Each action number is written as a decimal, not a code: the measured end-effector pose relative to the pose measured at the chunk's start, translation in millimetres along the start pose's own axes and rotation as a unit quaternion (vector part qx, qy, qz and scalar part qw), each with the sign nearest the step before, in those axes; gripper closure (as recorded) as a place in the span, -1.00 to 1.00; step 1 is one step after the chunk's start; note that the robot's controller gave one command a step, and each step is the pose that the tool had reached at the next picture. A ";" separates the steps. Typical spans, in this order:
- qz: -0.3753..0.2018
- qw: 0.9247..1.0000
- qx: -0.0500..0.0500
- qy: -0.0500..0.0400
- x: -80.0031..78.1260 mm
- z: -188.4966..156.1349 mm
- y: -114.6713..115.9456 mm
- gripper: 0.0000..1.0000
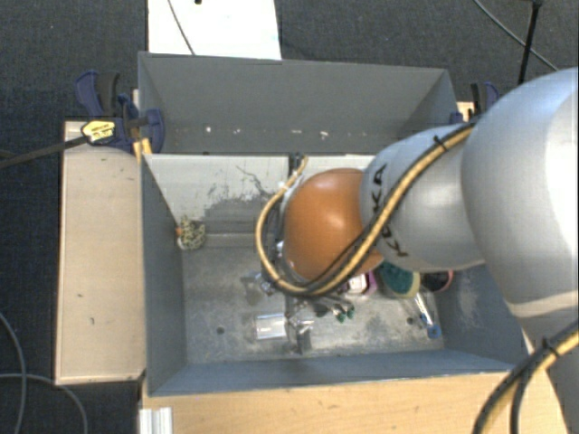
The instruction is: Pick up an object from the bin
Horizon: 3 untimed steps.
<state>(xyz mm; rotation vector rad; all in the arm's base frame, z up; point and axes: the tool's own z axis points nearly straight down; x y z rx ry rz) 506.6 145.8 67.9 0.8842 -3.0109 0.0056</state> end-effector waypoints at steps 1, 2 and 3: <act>-0.001 1.000 -0.002 -0.003 -3.1 -2.4 5.1 1.00; 0.006 1.000 0.000 -0.007 2.9 -112.4 7.6 1.00; 0.008 1.000 0.000 -0.006 -4.8 -161.9 -16.2 1.00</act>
Offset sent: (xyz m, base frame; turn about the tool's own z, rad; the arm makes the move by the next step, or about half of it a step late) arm 0.0000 0.0000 0.0000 0.0000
